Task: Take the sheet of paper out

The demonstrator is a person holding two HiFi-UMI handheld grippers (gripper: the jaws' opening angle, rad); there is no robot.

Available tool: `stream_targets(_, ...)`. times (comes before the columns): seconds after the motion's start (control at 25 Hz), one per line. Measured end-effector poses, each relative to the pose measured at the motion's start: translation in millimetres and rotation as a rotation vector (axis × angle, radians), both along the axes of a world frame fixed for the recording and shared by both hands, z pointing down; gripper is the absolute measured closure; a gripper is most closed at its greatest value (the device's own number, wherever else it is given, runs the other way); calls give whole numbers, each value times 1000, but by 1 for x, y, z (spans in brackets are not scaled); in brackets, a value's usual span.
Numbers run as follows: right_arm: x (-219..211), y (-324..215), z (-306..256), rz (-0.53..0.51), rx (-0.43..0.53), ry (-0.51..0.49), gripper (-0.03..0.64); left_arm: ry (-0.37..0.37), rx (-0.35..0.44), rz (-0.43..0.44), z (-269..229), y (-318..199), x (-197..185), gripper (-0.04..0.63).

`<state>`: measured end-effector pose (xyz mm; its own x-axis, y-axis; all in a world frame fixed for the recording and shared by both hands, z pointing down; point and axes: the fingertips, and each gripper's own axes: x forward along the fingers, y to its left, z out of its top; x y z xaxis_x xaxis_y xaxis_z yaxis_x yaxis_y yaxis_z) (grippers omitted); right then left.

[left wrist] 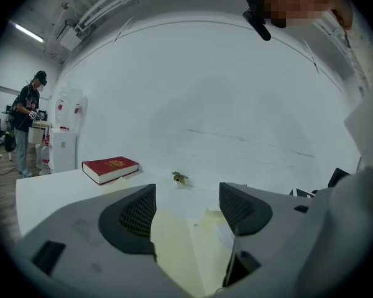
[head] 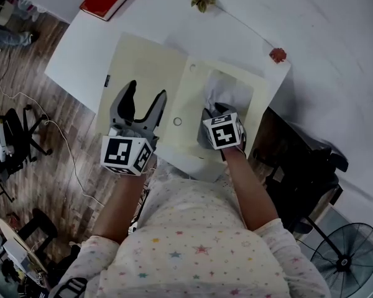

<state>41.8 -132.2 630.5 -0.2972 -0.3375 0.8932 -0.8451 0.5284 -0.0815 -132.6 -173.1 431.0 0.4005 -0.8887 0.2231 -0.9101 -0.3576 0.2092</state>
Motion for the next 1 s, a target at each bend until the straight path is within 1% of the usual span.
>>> stream_targets(0.2,-2,-2,-4,19,-4,-52,483,6,-3,-14,0,4,-6,299)
stream_targets(0.36,-3,-3,-5,15,-3,-57,497,8,2,-20,-3,5,-8,299)
stream_targets(0.6,-5,-4,-8,6,-3,-73,537,3,10,-30,-8,9,-11,299)
stream_targets(0.8,-5,-8,-15,5,18,-95,568,0,15,-34,-11,12,-12,299)
stream_targets(1.0,-6,-12,-27,5,50,-118,583,-2,23,-37,-15,14,-12,299)
